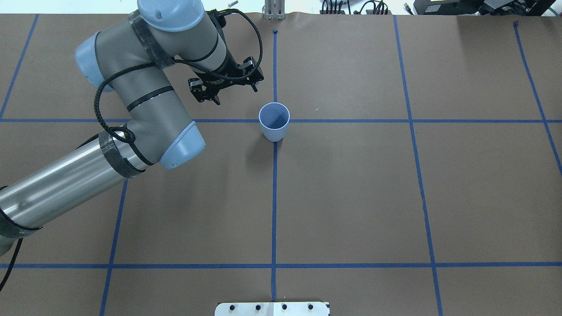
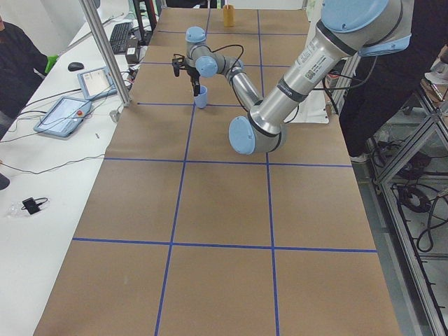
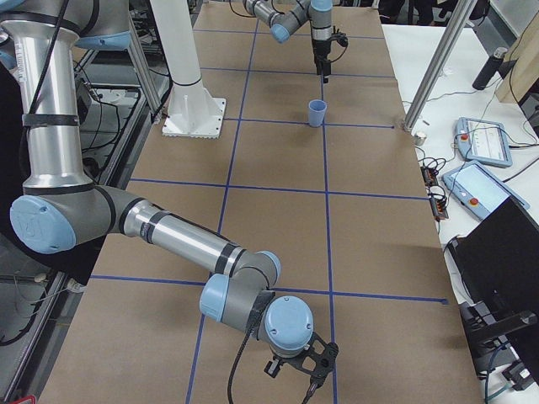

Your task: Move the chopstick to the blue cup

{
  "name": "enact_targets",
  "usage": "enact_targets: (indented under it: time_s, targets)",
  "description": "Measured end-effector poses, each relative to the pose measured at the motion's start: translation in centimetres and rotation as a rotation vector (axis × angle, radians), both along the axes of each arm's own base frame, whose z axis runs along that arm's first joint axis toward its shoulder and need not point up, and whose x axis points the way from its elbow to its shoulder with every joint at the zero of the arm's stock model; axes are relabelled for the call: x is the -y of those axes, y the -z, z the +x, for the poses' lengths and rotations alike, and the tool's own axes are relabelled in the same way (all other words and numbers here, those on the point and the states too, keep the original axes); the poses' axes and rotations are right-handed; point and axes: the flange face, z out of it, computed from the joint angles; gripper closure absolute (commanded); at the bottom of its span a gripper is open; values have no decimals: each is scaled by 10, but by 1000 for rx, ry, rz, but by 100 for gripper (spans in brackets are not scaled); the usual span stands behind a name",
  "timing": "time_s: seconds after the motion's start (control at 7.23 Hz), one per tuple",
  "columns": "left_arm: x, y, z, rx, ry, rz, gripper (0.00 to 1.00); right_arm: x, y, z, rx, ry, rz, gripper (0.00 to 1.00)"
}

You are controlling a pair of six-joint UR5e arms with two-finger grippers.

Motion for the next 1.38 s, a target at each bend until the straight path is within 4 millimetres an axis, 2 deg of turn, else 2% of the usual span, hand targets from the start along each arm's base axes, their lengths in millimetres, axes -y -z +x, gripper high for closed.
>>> enact_targets:
  time_s: [0.14, 0.55, 0.97, 1.38]
  targets:
    - [0, -1, -2, 0, 2, 0, 2, 1, 1, -2, 9, -1, 4, 49]
    - [-1, -6, -5, 2, 4, -2, 2, 3, 7, -4, 21, -5, 10, 100]
    - [-2, -6, -6, 0, 4, -1, 2, 9, 20, -5, 18, 0, 33, 100]
    - [-2, -7, -8, 0, 5, -1, 2, 16, 47, -4, 10, 0, 71, 100]
